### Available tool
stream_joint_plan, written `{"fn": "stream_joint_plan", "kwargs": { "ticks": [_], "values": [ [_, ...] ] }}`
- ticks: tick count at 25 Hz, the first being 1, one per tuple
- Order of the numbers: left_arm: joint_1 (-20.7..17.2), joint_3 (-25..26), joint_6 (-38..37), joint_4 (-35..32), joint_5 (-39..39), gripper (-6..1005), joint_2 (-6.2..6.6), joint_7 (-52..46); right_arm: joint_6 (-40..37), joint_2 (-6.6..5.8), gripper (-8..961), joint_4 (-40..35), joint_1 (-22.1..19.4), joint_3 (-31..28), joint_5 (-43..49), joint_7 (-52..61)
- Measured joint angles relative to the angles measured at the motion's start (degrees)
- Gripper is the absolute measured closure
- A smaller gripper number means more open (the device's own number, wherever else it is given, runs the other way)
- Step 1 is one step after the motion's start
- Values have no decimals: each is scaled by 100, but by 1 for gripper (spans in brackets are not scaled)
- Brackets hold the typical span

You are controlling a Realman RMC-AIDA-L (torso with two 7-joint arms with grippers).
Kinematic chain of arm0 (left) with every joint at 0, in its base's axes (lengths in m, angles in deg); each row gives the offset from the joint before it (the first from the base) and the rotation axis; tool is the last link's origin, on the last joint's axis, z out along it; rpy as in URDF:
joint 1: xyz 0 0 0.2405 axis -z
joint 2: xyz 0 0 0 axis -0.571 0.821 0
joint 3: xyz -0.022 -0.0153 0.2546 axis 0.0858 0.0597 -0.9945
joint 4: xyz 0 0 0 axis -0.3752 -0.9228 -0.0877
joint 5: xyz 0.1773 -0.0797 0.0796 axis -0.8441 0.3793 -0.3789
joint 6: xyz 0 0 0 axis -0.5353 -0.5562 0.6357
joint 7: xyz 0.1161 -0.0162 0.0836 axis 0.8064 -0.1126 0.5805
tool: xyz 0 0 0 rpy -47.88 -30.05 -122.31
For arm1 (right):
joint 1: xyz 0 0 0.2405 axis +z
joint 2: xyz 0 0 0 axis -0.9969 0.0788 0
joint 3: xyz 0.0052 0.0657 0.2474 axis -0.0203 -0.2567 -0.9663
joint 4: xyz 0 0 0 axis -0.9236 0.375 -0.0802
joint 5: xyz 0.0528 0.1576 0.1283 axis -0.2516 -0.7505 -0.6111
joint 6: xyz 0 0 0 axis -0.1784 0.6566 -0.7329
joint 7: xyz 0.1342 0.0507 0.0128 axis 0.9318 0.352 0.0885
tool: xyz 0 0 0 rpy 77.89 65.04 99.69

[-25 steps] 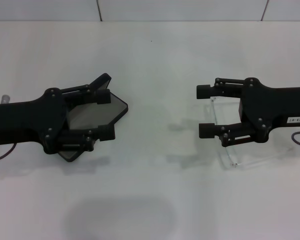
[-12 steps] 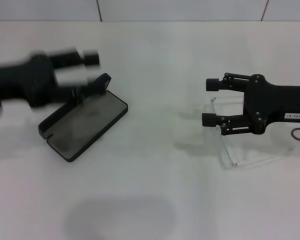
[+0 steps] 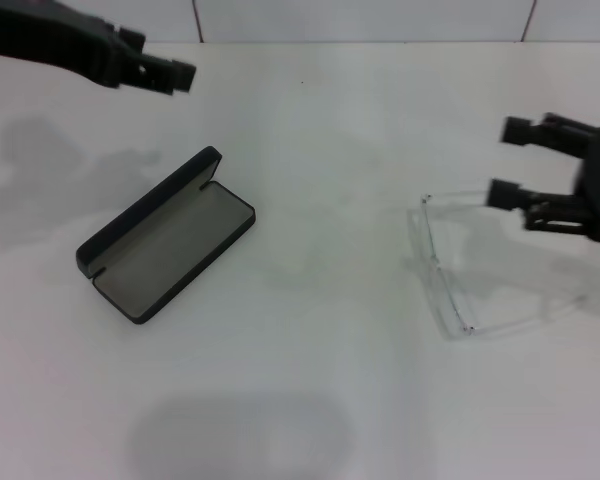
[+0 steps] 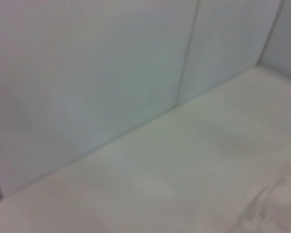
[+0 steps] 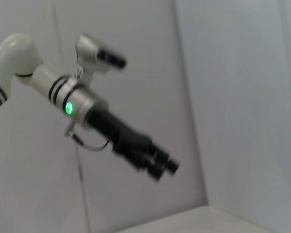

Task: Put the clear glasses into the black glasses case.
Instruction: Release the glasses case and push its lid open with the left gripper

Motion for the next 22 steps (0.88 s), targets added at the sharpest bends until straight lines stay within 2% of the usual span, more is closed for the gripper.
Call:
{"fn": "stream_joint_plan", "kwargs": {
  "ticks": [5,9,11,17,22],
  "values": [
    [288,-744,54,4,-1365,253,-186,-610,-212,-10,97,30,-186,-483,-1,-84],
    [394,-1386,106,230,-1980,248,-217,-869,-246,-34,97,77,-259,-592,-1,-169],
    [466,-1534,162,424,-2107,262,-219,-913,-247,-62,98,124,-278,-596,-1,-207],
    [599,-1624,444,1151,-2188,401,-215,-926,-249,-81,98,284,-251,-601,0,-369],
    [660,-1629,607,1599,-2199,456,-204,-847,-246,-83,98,285,-254,-604,2,-385]
  ]
}}
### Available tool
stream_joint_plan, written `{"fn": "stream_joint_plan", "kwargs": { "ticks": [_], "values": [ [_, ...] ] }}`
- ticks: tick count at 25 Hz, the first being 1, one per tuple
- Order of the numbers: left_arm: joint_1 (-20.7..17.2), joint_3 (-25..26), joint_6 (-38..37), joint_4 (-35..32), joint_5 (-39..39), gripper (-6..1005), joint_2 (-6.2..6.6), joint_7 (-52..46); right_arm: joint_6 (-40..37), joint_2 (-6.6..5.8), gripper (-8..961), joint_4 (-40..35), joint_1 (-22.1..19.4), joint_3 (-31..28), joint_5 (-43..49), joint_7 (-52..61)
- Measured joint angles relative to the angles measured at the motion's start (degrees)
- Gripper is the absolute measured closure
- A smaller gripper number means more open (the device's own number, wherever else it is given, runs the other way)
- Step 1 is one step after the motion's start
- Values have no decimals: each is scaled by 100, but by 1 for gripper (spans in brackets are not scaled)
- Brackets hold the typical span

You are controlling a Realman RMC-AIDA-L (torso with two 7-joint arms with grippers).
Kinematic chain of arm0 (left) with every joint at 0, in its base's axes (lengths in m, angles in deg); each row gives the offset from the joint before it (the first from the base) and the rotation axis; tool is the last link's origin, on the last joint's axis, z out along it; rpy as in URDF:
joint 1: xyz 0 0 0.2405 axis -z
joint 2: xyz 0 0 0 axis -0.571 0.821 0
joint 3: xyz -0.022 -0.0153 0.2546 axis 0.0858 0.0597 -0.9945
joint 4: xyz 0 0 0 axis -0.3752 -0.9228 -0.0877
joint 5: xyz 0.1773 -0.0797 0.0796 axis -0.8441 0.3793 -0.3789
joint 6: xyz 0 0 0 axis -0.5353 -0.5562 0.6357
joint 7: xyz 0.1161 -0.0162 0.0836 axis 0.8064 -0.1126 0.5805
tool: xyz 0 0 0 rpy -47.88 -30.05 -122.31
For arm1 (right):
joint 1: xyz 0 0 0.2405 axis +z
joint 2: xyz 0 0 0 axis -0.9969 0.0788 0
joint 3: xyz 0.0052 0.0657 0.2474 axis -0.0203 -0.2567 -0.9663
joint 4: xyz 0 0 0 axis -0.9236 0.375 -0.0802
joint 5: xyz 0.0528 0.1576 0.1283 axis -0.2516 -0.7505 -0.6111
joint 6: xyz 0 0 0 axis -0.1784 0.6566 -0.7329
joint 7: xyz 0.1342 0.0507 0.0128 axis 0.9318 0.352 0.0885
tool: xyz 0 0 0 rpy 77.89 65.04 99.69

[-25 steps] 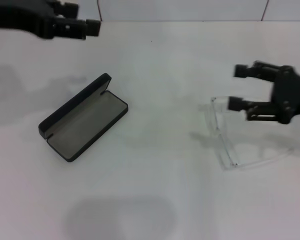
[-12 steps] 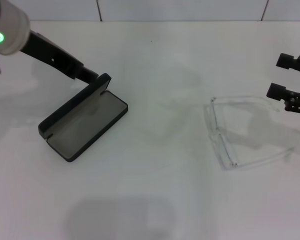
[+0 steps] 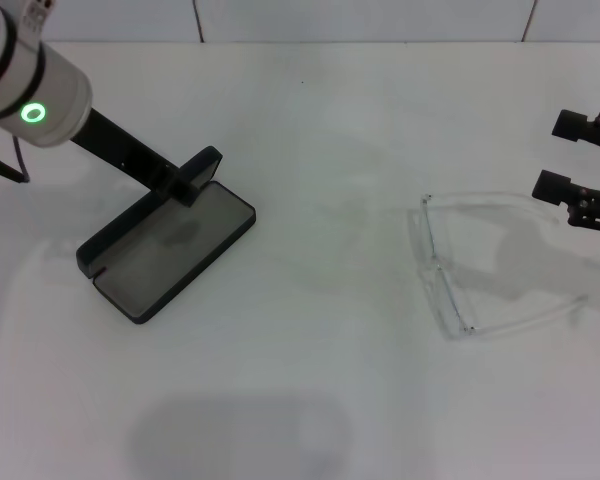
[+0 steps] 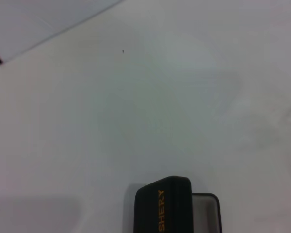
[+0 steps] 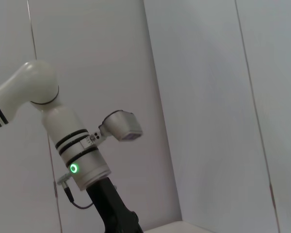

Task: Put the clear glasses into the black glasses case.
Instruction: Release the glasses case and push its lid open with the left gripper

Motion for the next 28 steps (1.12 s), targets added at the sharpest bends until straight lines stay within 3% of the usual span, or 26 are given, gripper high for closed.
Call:
{"fn": "stream_joint_plan", "kwargs": {
  "ticks": [28],
  "values": [
    [192,-143,553,1078,-539,532,-8,270,60,20,99,10,13,-2,-6,-77]
  ]
}}
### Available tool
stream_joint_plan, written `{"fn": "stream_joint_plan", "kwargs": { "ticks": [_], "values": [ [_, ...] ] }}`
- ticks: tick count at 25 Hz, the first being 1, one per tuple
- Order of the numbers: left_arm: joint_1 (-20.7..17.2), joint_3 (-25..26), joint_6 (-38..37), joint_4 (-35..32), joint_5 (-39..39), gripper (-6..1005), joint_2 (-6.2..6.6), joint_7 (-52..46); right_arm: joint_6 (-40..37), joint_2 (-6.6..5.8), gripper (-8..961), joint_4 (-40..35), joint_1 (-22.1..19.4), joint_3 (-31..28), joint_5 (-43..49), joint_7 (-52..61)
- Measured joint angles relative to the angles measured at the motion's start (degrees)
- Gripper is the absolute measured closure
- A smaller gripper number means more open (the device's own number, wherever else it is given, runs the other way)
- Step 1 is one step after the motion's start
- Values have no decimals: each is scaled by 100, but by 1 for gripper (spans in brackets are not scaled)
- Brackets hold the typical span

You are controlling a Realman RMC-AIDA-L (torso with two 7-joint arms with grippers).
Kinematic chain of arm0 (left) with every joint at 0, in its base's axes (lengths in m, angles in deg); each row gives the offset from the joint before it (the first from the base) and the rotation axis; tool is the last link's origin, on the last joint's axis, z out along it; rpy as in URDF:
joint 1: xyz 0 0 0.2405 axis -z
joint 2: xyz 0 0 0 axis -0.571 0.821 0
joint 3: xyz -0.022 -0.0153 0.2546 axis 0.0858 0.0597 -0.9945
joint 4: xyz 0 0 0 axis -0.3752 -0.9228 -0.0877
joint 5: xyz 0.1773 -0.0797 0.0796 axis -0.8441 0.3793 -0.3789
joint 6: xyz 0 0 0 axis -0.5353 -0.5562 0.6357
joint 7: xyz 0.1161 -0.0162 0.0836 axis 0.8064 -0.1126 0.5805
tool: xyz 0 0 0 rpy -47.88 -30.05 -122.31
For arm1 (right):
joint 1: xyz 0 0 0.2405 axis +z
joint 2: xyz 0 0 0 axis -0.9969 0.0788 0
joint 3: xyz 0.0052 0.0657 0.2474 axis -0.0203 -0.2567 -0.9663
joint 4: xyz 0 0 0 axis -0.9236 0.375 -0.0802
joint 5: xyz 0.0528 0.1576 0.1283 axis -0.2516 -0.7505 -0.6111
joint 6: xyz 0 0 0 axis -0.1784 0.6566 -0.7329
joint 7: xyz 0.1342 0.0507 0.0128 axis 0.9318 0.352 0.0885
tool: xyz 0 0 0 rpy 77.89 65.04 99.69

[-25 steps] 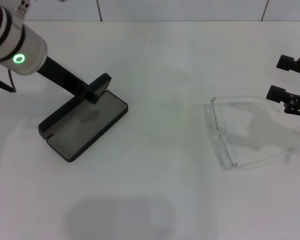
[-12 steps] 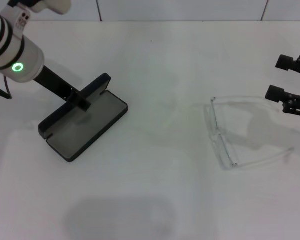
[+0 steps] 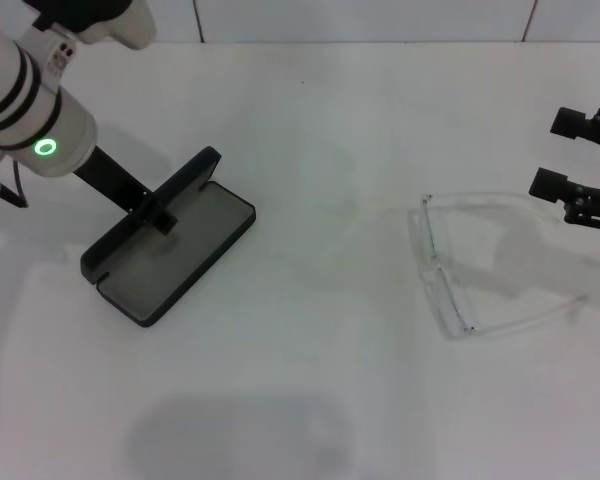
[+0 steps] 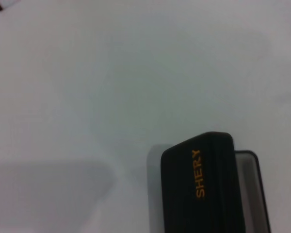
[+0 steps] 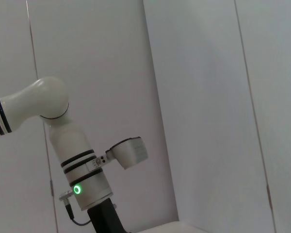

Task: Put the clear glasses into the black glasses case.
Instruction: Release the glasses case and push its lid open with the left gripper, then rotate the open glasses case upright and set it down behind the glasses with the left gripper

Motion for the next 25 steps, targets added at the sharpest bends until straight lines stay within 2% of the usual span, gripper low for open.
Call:
{"fn": "stream_joint_plan", "kwargs": {
  "ticks": [2,14,18,22,25],
  "values": [
    [60,0,0,92,-50,537,0,-1,28,9,99,8,1,0,0,-5],
    [198,-55,-167,94,-66,746,4,4,54,-9,99,176,-4,-72,-77,-182],
    [165,-342,-184,-168,-65,813,-7,-35,17,-13,100,326,-27,-360,-87,-333],
    [77,-710,-179,-607,-41,802,-18,-52,6,-28,100,461,-40,-607,-88,-479],
    [-51,-1214,-84,-993,-33,794,-22,-49,3,-29,100,542,-57,-826,-89,-605]
  ]
}}
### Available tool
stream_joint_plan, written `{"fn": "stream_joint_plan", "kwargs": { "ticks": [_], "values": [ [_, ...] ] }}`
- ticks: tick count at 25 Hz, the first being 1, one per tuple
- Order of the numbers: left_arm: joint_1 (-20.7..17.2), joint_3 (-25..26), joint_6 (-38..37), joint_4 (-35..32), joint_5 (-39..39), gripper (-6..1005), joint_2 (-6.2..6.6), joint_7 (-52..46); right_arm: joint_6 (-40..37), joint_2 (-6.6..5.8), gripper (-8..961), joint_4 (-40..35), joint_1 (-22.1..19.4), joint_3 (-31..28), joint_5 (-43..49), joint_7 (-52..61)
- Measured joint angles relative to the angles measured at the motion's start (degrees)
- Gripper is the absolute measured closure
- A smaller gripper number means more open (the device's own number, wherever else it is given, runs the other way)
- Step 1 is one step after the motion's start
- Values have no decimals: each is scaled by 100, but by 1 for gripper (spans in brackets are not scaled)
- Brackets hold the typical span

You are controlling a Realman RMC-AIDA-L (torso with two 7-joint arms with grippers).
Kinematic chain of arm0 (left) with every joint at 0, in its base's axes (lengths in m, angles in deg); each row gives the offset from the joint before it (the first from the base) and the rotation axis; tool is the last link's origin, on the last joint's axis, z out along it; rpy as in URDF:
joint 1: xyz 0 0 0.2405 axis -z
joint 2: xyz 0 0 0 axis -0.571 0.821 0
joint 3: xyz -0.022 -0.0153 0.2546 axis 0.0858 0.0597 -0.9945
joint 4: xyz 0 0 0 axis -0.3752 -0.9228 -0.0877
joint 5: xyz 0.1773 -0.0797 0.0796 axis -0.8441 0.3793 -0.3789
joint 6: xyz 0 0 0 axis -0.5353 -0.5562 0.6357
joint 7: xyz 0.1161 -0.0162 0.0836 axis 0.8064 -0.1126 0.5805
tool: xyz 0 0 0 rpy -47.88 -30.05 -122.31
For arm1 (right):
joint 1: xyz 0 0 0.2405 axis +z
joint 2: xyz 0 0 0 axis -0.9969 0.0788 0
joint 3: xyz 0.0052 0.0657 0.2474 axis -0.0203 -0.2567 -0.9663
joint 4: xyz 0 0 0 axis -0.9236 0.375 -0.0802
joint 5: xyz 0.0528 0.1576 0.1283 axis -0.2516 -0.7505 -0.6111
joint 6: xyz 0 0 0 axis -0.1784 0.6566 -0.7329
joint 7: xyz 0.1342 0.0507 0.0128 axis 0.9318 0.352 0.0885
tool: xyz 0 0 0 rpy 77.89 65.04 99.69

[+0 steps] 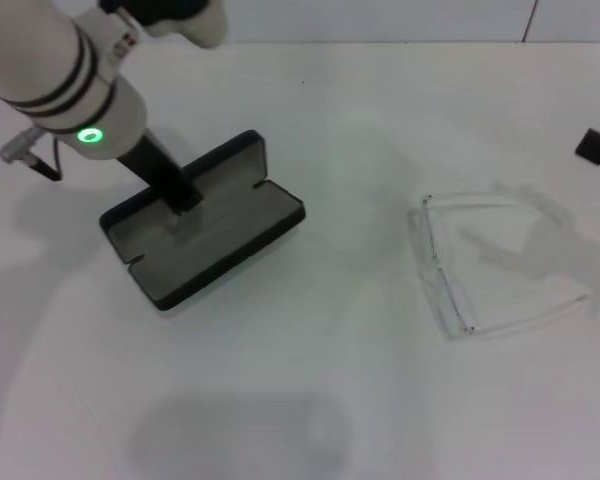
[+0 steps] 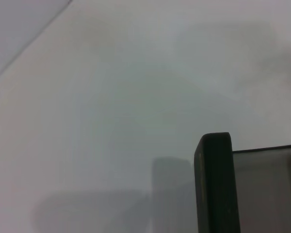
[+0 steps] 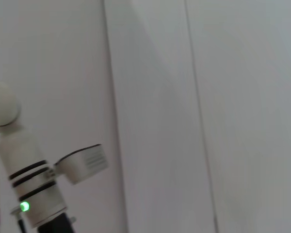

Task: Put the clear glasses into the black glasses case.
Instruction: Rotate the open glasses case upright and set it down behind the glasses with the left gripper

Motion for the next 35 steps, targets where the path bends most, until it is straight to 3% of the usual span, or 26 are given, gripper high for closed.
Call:
{"fn": "stream_joint_plan", "kwargs": {
  "ticks": [5,6,12,17,35],
  "values": [
    [-152,-760,249,-400,-13,780,-6,58,-100,-1,100,34,-142,-679,-3,-142],
    [-232,-1207,418,-566,-17,777,-6,133,-155,0,100,34,-180,-835,-14,-164],
    [-415,-2297,974,-846,-78,761,-15,251,-610,-33,100,36,-441,-1904,-55,-284],
    [-452,-2878,1565,-862,-282,747,-22,287,-800,-47,101,72,-554,-2231,-59,-286],
    [-400,-3473,2180,-806,-288,698,-51,351,-822,-61,101,252,-599,-2242,-61,-441]
  ]
}}
